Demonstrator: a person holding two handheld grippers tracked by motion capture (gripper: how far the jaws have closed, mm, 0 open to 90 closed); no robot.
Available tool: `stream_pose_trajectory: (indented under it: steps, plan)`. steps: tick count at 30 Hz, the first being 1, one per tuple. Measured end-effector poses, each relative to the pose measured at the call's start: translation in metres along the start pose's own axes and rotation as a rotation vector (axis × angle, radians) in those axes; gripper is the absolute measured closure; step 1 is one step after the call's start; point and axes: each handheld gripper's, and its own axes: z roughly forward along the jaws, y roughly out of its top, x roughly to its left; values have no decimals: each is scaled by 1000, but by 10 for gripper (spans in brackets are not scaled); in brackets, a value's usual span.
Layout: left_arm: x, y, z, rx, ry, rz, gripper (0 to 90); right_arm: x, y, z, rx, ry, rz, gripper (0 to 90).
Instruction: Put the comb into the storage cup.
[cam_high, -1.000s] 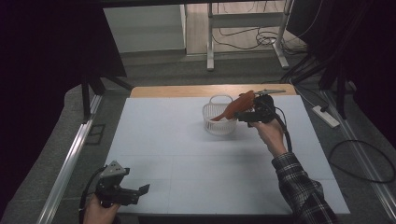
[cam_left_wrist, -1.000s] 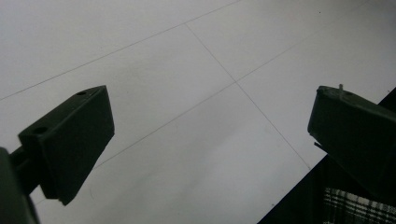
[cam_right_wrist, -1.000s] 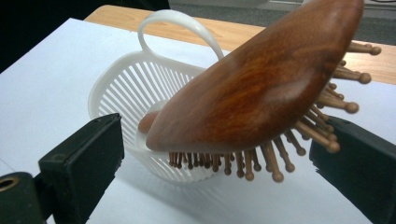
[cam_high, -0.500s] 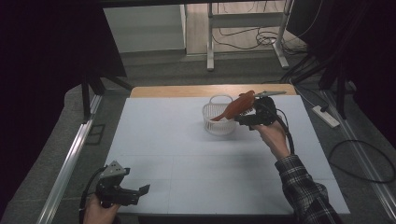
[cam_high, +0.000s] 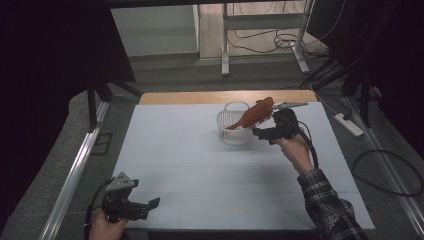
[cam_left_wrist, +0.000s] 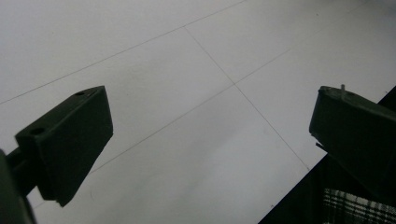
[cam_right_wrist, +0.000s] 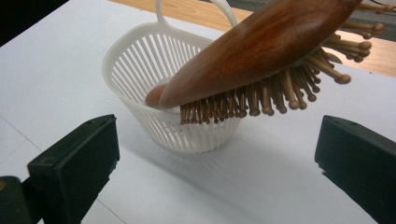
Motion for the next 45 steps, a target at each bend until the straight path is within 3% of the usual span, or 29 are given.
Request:
stream_pose_trajectory:
  steps: [21, 45]
  plan:
    - [-1, 0, -1, -4, 7, 13, 2, 3, -12, -10, 14, 22, -14, 0]
    - [0, -1, -1, -6, -7, 12, 4, 17, -26, -23, 67, 41, -81, 0]
